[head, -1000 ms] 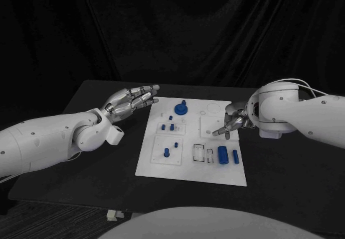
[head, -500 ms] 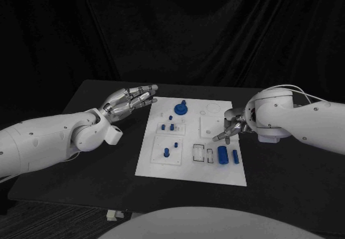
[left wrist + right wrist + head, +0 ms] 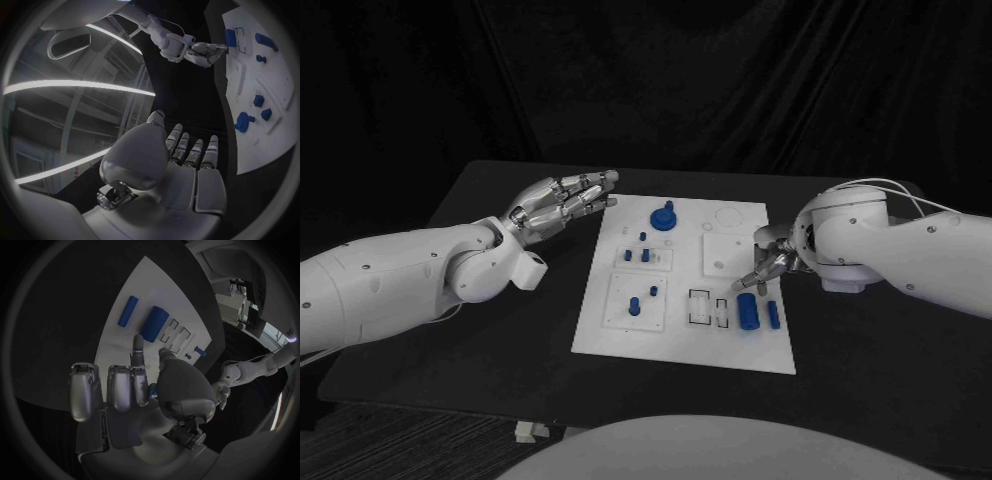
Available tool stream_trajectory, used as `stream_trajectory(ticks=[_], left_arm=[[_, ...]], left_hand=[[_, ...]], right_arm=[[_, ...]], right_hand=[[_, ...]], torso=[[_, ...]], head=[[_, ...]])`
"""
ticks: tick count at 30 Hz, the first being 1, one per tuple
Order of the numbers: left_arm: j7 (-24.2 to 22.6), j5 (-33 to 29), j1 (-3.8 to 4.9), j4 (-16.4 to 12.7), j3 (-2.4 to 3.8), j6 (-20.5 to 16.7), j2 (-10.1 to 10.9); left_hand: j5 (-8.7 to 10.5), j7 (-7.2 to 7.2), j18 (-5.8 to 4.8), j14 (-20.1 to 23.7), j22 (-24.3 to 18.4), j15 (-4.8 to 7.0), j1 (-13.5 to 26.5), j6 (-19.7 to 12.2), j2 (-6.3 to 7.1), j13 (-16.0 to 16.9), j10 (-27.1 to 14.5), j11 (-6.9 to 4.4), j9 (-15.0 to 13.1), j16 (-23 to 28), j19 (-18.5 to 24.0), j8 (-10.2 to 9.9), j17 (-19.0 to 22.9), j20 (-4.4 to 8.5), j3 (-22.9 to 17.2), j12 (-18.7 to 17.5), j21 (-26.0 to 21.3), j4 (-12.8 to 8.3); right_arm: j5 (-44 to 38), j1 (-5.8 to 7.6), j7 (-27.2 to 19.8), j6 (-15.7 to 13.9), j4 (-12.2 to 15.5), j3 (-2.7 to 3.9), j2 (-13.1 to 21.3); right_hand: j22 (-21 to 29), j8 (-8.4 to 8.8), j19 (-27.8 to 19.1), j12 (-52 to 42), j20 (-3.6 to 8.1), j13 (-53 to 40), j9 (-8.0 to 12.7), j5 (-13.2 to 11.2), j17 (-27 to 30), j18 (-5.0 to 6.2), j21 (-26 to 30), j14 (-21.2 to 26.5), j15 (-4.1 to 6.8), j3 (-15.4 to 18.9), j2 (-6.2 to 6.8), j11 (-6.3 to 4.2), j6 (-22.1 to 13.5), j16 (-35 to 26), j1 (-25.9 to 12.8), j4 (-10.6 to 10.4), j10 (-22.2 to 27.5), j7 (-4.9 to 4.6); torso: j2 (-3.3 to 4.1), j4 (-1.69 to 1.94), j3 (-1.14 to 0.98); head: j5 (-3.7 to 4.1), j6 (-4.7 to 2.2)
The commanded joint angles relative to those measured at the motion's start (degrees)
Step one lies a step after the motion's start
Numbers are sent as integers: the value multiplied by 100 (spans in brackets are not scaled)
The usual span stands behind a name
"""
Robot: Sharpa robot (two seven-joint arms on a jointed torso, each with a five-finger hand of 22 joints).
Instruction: Assemble the parts on the task board
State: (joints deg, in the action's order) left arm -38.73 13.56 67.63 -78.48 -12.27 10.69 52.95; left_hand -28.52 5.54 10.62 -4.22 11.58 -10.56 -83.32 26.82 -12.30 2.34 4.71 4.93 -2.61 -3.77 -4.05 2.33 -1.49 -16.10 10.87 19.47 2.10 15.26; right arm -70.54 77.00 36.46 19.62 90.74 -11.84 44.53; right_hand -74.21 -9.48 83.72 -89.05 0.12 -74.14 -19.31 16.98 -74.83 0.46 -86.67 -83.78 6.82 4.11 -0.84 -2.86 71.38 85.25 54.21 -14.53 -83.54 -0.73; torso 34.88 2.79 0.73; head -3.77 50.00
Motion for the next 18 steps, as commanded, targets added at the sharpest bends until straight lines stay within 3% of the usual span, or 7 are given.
stream_trajectory(ticks=[1, 12, 18], left_arm=[[-208, -23, -2, 6, 5, 115, -10], [-175, -23, -7, 23, 5, 152, -16], [-152, -23, -10, 27, 5, 167, -14]], left_hand=[[-118, 17, -61, -12, 86, -24, -96, -11, 6, 9, 24, 19, -20, -109, -37, 68, 9, -49, -49, -9, 13, 71], [-124, 20, -67, -24, 122, -48, -110, -15, 3, 8, 23, 20, -19, -121, -60, 67, 8, -57, -57, -13, 25, 64], [-126, 20, -69, -26, 122, -50, -113, -20, 2, 7, 22, 21, -18, -123, -62, 66, 8, -58, -59, -16, 26, 62]], right_arm=[[-107, -33, 113, 100, -24, 2, -2], [-111, -121, 109, 101, -73, 2, -22], [-69, -203, 106, 87, -100, 2, -32]], right_hand=[[-1445, 84, 447, -95, 46, -1586, 66, -108, -725, 57, 58, -488, 32, 56, 16, -22, 108, 81, 7, 19, -646, -14], [-1416, 47, 407, -95, 59, -1586, 37, -323, -587, 78, 139, -459, 50, 116, -22, -44, 241, 15, -158, -111, -646, 14], [-1412, 44, 399, -95, 68, -1586, 18, -552, -563, 81, 154, -454, 59, 160, -112, -51, 279, 5, -337, -200, -646, 25]], torso=[[-1, 4, 0], [-1, 6, 2], [-2, 4, 2]], head=[[-4, 0], [-12, 0], [-29, 0]])
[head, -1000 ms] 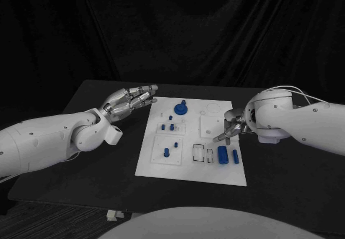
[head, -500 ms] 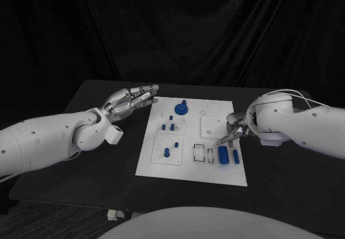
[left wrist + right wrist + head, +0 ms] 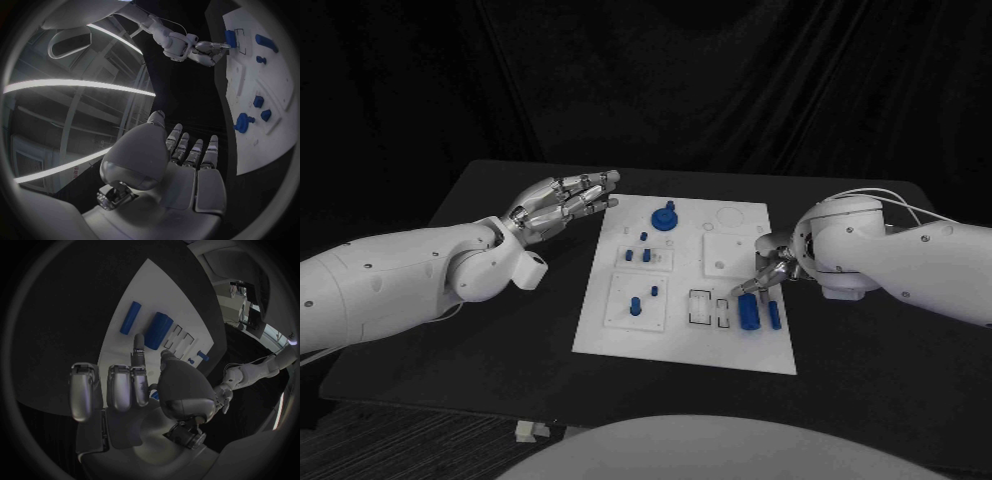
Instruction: Assemble the parts on the task board
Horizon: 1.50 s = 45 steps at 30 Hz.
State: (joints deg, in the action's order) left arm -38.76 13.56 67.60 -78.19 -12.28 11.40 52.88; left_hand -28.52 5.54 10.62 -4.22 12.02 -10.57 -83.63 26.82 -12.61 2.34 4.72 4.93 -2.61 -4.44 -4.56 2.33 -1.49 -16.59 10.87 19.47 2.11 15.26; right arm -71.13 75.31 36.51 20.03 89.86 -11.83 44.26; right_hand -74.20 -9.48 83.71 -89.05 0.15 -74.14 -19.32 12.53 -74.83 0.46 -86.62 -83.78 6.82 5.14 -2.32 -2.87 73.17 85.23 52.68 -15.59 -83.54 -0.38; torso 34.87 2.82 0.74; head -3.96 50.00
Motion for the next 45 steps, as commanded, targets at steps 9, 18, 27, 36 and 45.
stream_trajectory(ticks=[9, 18, 27, 36, 45], left_arm=[[-113, -23, -8, 12, 5, 110, -11], [-94, -23, -9, 26, 5, 116, -15], [-72, -23, -11, 29, 5, 130, -8], [-35, -23, -13, 31, 5, 155, -11], [-17, -23, -17, 36, 4, 165, -26]], left_hand=[[-141, 24, -75, -33, 86, -60, -102, -24, 32, 8, 23, 22, -18, -65, -23, 65, 7, -12, -69, -10, 31, 48], [-141, 24, -75, -33, 86, -60, -102, -24, 32, 8, 23, 22, -18, -65, -23, 65, 7, -12, -69, -10, 31, 48], [-151, 28, -80, -39, 87, -65, -113, -18, 32, 8, 22, 21, -19, -72, -27, 66, 6, -13, -75, -11, 34, 40], [-162, 51, -105, -97, 97, -101, -132, 2, 22, 9, 27, 32, -21, -133, -43, 70, -8, -17, -92, 1, 43, 34], [-165, 76, -129, -149, 98, -120, -140, 41, 19, 11, 32, 30, -26, -187, -52, 79, -19, -16, -100, 10, 47, 34]], right_arm=[[73, -102, 98, -28, -26, 1, -11], [110, -139, 97, -42, -36, 1, -14], [130, -209, 98, -62, -54, 1, -23], [134, -262, 99, -148, -71, 1, -24], [193, -306, 98, -335, -68, 1, -13]], right_hand=[[-1404, 33, 389, -95, 67, -1586, 11, -140, -531, 87, 174, -448, 61, 60, 10, -55, 123, -9, -213, -95, -646, -5], [-1380, 55, 357, -95, 63, -1586, 11, -102, -450, 104, 243, -432, 51, 68, 36, -63, 83, -50, -187, -58, -646, -5], [-1333, 171, 297, -95, 17, -1586, 25, 380, -321, 135, 382, -407, -9, 24, 89, -38, -132, -121, 29, 55, -646, -49], [-1293, 264, 246, -95, -27, -1586, 32, 858, -218, 164, 510, -390, -53, -30, 111, -5, -324, -174, 158, 143, -646, -102], [-1259, 262, 211, -95, -41, -1586, -83, 1664, -110, 188, 632, -376, -61, -237, 201, 2, -433, -229, 511, 464, -646, -112]], torso=[[1, 1, 0], [0, -3, -2], [0, 2, 0], [-4, 2, 1], [-2, 0, 1]], head=[[-2, 0], [-9, 0], [-9, 0], [-9, 0], [-5, 0]])
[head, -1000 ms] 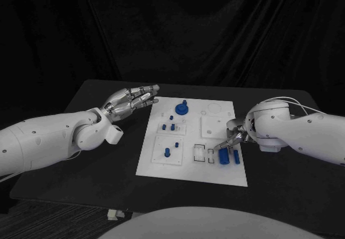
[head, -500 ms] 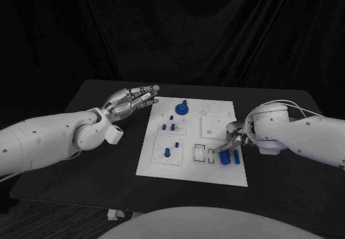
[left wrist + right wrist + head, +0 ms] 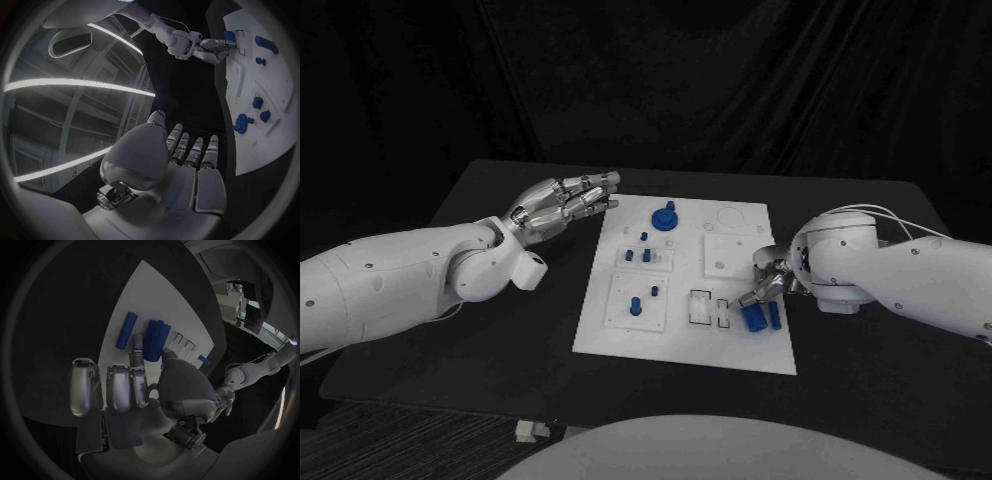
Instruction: Assemble the parts on the task board
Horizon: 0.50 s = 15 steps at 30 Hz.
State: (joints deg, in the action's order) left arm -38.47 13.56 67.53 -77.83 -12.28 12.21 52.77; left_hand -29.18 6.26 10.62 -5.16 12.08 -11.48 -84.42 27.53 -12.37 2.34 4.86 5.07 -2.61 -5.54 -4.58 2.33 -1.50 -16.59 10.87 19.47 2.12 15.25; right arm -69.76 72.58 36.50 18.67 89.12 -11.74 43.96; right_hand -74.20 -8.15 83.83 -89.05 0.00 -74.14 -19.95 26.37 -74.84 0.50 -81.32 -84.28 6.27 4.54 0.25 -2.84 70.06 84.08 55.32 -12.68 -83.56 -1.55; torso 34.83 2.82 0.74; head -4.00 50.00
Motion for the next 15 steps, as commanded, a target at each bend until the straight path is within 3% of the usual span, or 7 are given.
stream_trajectory(ticks=[1, 5, 8, 15], left_arm=[[-44, -23, -10, 2, 5, 85, -17], [-43, -23, -11, 3, 5, 87, -17], [-41, -23, -11, 7, 5, 85, -17], [-36, -23, -12, 11, 5, 90, -19]], left_hand=[[-99, 3, -129, -55, 93, -29, -61, -30, -5, 11, 18, 17, -26, -76, -50, 78, -18, -16, -100, 10, 46, 35], [-100, 5, -131, -61, 94, -30, -62, -28, -5, 11, 19, 18, -26, -82, -51, 79, -19, -16, -102, 11, 47, 35], [-102, 8, -135, -70, 98, -33, -65, -20, -7, 11, 20, 19, -27, -92, -54, 81, -21, -16, -104, 14, 48, 34], [-105, 9, -143, -93, 104, -42, -69, -19, -10, 12, 24, 24, -27, -116, -60, 81, -26, -16, -109, 19, 51, 34]], right_arm=[[82, -36, 98, -243, 9, -8, 22], [209, -42, 94, -431, 21, -8, 49], [296, -44, 92, -560, 31, -8, 71], [371, -46, 89, -775, 59, -8, 100]], right_hand=[[-1258, 135, 199, -95, -26, -1586, -27, 309, -102, 185, 106, -325, -8, -192, -51, 3, -142, -117, 264, 190, -644, 2], [-1258, 184, 202, -95, -47, -1586, -80, 586, -77, 185, 118, -323, -36, -336, -5, 41, -309, -127, 430, 359, -644, -42], [-1265, 124, 212, -95, -40, -1586, -170, 1031, -74, 183, 108, -324, -17, -522, 20, 13, -274, -126, 648, 548, -644, -9], [-1268, 24, 218, -95, -19, -1586, -395, 1673, -20, 182, 118, -316, 3, -878, 158, -9, -316, -147, 713, 774, -644, 15]], torso=[[2, 1, 1], [1, 0, 1], [1, -1, 1], [-2, -2, 2]], head=[[1, 0], [-2, 0], [-2, 0], [-10, 0]])
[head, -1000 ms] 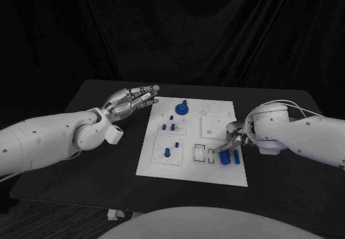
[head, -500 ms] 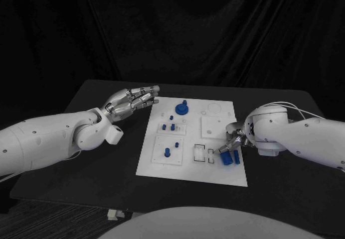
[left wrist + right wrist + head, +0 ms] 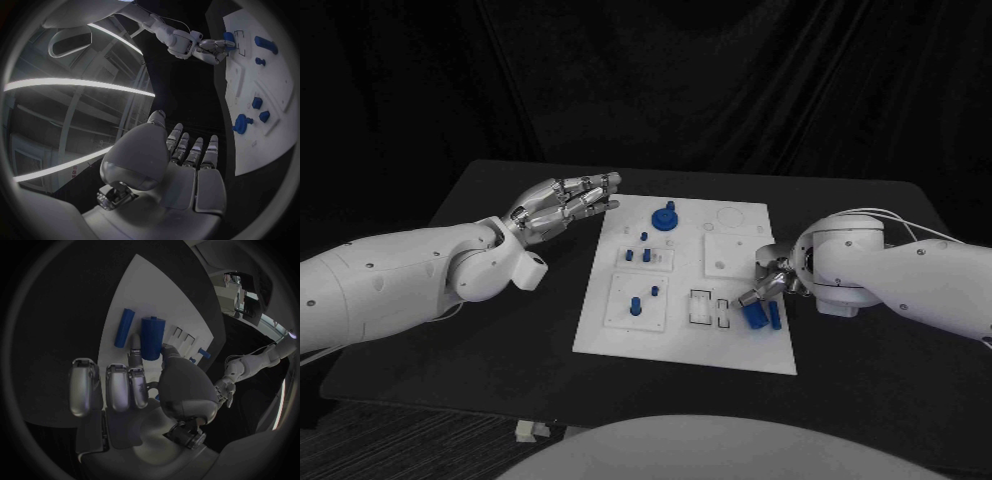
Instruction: Assemble the parts on the task board
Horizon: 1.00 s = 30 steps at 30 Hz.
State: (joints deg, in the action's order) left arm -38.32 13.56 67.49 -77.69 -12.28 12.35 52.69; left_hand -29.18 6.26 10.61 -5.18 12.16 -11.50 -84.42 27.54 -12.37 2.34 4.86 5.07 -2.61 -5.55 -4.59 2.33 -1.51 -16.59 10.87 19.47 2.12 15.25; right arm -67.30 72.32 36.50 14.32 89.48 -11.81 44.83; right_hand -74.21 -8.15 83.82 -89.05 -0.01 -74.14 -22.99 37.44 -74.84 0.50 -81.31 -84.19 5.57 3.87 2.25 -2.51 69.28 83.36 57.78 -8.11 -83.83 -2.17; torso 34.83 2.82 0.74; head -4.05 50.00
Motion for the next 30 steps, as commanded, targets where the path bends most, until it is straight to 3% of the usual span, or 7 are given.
stream_trajectory(ticks=[1, 3, 4, 8, 19, 30], left_arm=[[-51, -23, -9, -2, 5, 77, -10], [-51, -23, -9, -1, 5, 80, -11], [-51, -23, -9, 0, 5, 82, -11], [-50, -23, -10, 2, 5, 86, -8], [-38, -23, -10, 13, 5, 90, -6], [-19, -23, -11, 12, 5, 116, -13]], left_hand=[[-105, 9, -143, -91, 96, -40, -69, -20, -10, 12, 24, 23, -27, -115, -59, 81, -25, -16, -109, 19, 51, 35], [-106, 8, -152, -106, 97, -49, -72, -21, -11, 16, 35, 32, -27, -130, -63, 81, -27, -16, -112, 45, 53, 36], [-106, 8, -152, -106, 97, -49, -72, -21, -11, 16, 35, 32, -27, -130, -63, 81, -27, -16, -112, 45, 53, 36], [-107, 7, -157, -113, 106, -52, -73, -28, -12, 17, 41, 36, -26, -138, -69, 80, -29, -16, -114, 57, 56, 36], [-107, 6, -160, -118, 114, -54, -73, -28, -13, 19, 47, 39, -25, -144, -74, 79, -29, -16, -115, 68, 59, 37], [-106, 5, -164, -121, 124, -57, -73, -29, -13, 18, 48, 44, -25, -148, -81, 78, -29, -16, -116, 62, 62, 39]], right_arm=[[131, -20, 89, -365, 28, -1, 17], [171, -20, 85, -433, 42, -1, 28], [206, -20, 83, -460, 48, -1, 36], [504, -17, 72, -606, 77, -1, 83], [2002, 142, 54, -1091, 266, 0, 208], [3014, 174, 57, -1401, 397, 0, 31]], right_hand=[[-1269, 11, 220, -95, -16, -1586, -118, 613, -21, 181, 112, -326, 76, -846, -30, -46, -241, -75, 469, 339, -617, 80], [-1271, -18, 222, -95, -11, -1586, -175, 724, -13, 180, 111, -324, 82, -918, -7, -53, -246, -78, 467, 378, -617, 87], [-1271, -61, 222, -95, -3, -1586, -252, 942, 3, 181, 114, -322, 91, -1022, 13, -63, -248, -85, 472, 428, -617, 98], [-1275, -111, 228, -95, 4, -1586, -354, 1030, -1, 179, 107, -324, 96, -1139, 19, -71, -268, -81, 427, 456, -617, 105], [-1262, -181, 212, -95, 5, -1586, -563, 770, 42, 188, 156, -317, 93, -1330, 44, -65, -372, -98, 229, 473, -617, 96], [-1188, -142, 116, -12, -28, -1511, -653, 540, 282, 239, 401, -266, 54, -1458, 4, -16, -535, -230, -27, 386, -588, 41]], torso=[[-2, -1, 2], [-1, -3, 2], [1, -2, 1], [2, -3, -1], [6, 3, -2], [-6, 2, 8]], head=[[-6, 0], [-13, 0], [-17, 0], [-39, 0], [-12, 0], [-27, 0]])
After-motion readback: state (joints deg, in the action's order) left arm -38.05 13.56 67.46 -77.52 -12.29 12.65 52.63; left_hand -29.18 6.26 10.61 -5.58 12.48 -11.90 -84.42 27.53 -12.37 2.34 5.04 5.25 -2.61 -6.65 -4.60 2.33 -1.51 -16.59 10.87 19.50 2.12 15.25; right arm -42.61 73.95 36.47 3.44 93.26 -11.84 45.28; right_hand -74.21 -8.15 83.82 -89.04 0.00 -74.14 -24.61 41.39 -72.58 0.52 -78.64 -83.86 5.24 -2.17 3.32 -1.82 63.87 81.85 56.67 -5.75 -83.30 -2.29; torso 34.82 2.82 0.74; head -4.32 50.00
